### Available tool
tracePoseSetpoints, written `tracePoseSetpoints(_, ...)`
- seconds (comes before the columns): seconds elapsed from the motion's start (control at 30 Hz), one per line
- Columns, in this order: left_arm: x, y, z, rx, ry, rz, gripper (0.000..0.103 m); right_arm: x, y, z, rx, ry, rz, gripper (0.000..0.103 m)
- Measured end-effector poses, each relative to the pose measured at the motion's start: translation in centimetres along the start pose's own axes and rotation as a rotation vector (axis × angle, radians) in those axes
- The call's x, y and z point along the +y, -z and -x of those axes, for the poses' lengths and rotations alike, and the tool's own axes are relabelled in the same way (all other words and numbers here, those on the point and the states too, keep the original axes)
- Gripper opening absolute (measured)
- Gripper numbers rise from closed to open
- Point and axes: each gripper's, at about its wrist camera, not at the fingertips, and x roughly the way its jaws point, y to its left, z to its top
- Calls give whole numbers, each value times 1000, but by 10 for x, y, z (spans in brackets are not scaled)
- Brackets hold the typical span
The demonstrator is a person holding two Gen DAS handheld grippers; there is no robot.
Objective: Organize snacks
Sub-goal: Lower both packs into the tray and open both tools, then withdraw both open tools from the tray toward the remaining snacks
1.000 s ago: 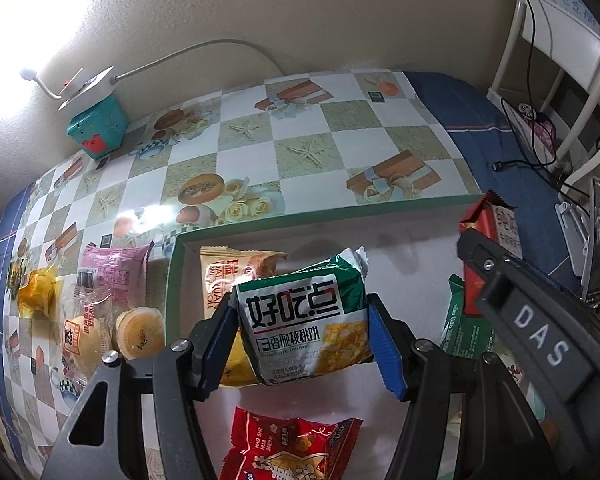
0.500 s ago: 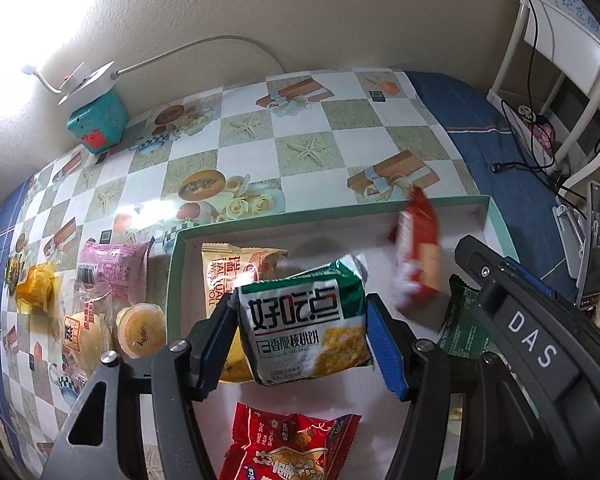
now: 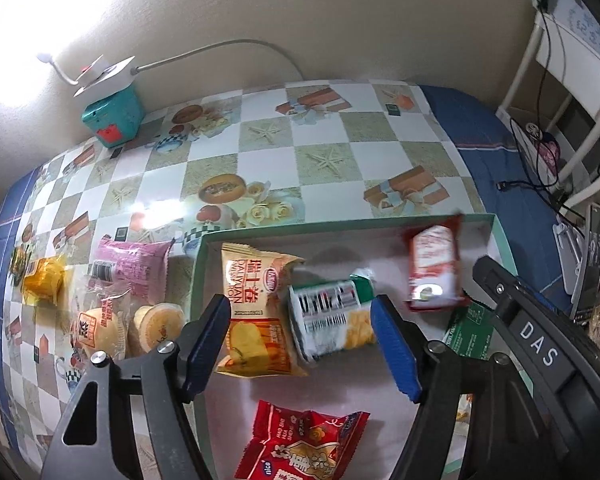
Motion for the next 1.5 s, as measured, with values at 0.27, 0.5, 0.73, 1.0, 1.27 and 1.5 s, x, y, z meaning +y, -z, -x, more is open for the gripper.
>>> tracePoseSetpoints(0.27, 24, -3, -2, -1, -63, 94, 92, -5, 3, -10, 46, 56, -12, 77)
tracePoseSetpoints(0.5, 56, -1, -13, 37, -93, 243, 95, -5, 4, -15, 65, 106, 2, 96)
tracePoseSetpoints(0.73, 79, 1, -21, 70, -103, 319, 95, -5, 6, -20, 86, 135, 8, 103)
tracePoseSetpoints(1.0, 103, 1, -23, 91, -88, 378, 95, 4, 5, -9, 84, 133, 22, 103)
tracePoseSetpoints(1.27, 144, 3, -19, 98, -58, 473, 95, 25, 5, 1, 79, 126, 58, 103)
tracePoseSetpoints(1.5, 201, 15, -1, 87, -46, 615, 95, 48, 7, 19, 66, 116, 76, 103)
